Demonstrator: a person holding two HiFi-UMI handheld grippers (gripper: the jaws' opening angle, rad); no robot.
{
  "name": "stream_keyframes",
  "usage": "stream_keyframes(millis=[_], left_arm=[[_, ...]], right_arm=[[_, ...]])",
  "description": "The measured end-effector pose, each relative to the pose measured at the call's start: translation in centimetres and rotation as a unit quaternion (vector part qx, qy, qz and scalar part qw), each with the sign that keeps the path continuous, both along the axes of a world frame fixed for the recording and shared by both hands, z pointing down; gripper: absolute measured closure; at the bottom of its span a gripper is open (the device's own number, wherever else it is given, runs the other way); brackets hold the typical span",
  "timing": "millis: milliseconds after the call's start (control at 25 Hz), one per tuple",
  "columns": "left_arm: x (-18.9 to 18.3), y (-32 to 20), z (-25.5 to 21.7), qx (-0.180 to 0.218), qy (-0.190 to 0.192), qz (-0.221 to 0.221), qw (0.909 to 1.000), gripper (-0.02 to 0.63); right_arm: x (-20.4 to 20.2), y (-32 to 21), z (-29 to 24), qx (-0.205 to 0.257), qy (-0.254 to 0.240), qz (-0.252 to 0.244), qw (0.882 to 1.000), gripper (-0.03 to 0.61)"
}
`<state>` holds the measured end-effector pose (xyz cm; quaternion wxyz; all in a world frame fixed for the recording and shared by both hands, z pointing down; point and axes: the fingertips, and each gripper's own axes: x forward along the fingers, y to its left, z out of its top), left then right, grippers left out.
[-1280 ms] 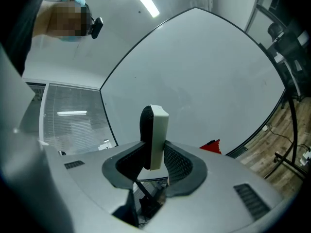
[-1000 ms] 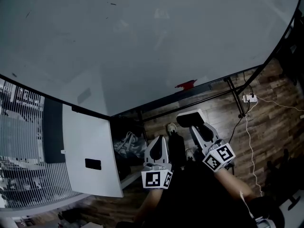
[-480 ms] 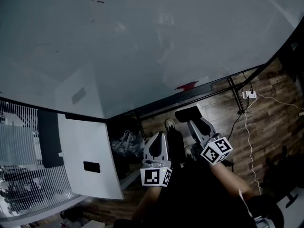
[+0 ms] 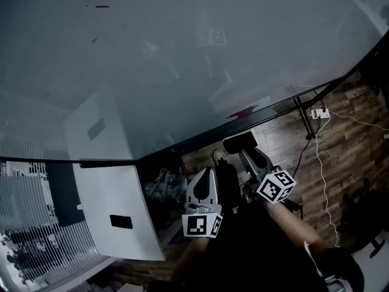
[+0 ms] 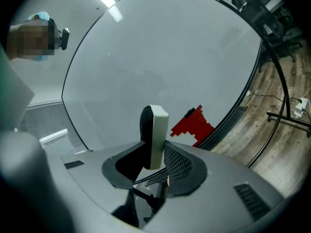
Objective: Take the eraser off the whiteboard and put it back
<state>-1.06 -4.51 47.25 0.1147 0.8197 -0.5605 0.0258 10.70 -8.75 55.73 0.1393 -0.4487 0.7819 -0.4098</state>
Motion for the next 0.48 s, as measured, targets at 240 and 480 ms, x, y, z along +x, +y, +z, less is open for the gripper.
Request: stream_keyframes(millis=[240, 480], left_arm=[[0.0, -1.5, 0.7, -0.010, 0.004, 0.009, 0.9999, 0.612], [-0.4, -2.3, 1.3, -0.018, 0.005, 0.007, 0.9998, 0.612]], right_arm=[[-0.2, -1.5, 3.2, -0.058, -0.023, 0.012, 0.998, 0.456], [-0.9, -2.5, 6.1, -0.108, -0.046, 0.016, 0.993, 0.456]])
